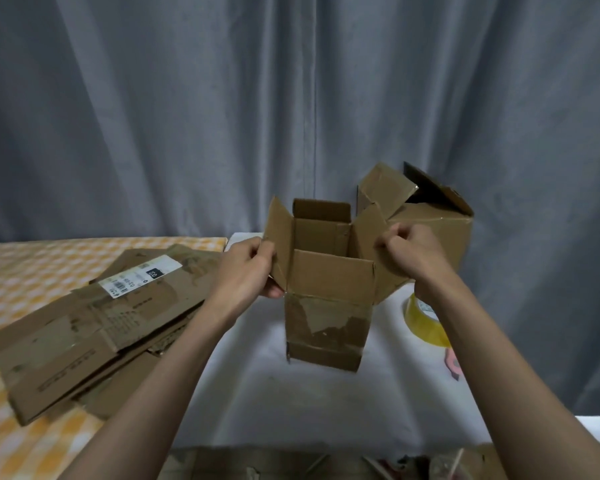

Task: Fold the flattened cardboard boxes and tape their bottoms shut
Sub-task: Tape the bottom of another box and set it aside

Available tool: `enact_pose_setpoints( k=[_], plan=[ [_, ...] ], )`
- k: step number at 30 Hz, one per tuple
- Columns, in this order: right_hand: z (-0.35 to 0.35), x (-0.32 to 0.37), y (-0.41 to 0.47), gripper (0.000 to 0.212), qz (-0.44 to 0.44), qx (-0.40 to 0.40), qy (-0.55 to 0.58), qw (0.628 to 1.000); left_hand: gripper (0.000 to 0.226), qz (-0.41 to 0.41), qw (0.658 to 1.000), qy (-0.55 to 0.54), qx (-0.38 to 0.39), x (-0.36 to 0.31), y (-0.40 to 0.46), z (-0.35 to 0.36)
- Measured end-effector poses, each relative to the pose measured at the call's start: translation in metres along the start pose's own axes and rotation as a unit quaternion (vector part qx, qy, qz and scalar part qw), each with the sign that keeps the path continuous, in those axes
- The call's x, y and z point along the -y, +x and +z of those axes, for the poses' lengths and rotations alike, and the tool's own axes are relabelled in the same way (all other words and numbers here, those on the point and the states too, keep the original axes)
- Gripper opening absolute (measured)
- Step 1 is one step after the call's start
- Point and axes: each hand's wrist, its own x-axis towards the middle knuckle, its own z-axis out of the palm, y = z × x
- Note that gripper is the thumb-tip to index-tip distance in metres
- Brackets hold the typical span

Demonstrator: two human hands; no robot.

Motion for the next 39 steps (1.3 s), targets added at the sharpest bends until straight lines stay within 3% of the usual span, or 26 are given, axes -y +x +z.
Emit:
enact_pose_setpoints(
  k=[9, 11, 14, 19, 23, 25, 27, 29, 31, 35, 37, 39],
  plan=[
    [0.029, -0.038, 0.000, 0.015, 0.043, 0.014, 0.013, 0.999, 0.037, 0.056, 0.992, 0.098, -0.049, -0.002, 0.002, 0.000],
    [0.040, -0.044, -0.002, 0.017, 0.072, 0.037, 0.054, 0.995, 0.038, 0.024, 0.993, 0.107, -0.040, 0.006, 0.005, -0.005],
    [0.046, -0.052, -0.002, 0.023, 0.118, 0.053, 0.102, 0.986, 0.036, -0.053, 0.998, 0.030, -0.018, 0.017, 0.012, -0.008],
    [0.022, -0.042, 0.005, 0.008, 0.089, 0.088, 0.075, 0.989, 0.018, -0.170, 0.980, -0.098, 0.020, 0.020, 0.003, -0.007],
    [0.019, -0.051, 0.004, 0.012, 0.120, 0.097, 0.077, 0.985, 0.025, -0.221, 0.970, -0.072, 0.070, 0.038, -0.003, -0.001],
    [0.028, -0.057, 0.005, 0.012, 0.127, 0.087, 0.096, 0.983, 0.026, -0.169, 0.984, -0.002, 0.047, 0.049, 0.003, 0.000],
    [0.037, -0.061, 0.005, 0.011, 0.099, 0.064, 0.069, 0.991, 0.047, -0.059, 0.992, 0.107, 0.028, 0.058, 0.010, -0.003],
    [0.042, -0.067, 0.003, 0.027, 0.037, 0.032, 0.007, 0.999, 0.066, 0.060, 0.974, 0.212, 0.045, 0.064, 0.011, -0.004],
    [0.046, -0.075, -0.003, 0.042, -0.038, 0.022, -0.041, 0.998, 0.065, 0.122, 0.957, 0.248, 0.084, 0.071, 0.010, -0.003],
    [0.046, -0.080, -0.006, 0.044, -0.074, 0.051, -0.069, 0.994, 0.055, 0.148, 0.967, 0.190, 0.081, 0.078, 0.007, -0.004],
    [0.044, -0.079, -0.006, 0.045, -0.070, 0.062, -0.076, 0.993, 0.066, 0.119, 0.976, 0.161, 0.091, 0.077, 0.010, -0.008],
    [0.042, -0.078, -0.007, 0.045, -0.066, 0.067, -0.080, 0.992, 0.092, 0.104, 0.973, 0.165, 0.123, 0.075, 0.014, -0.011]
  ],
)
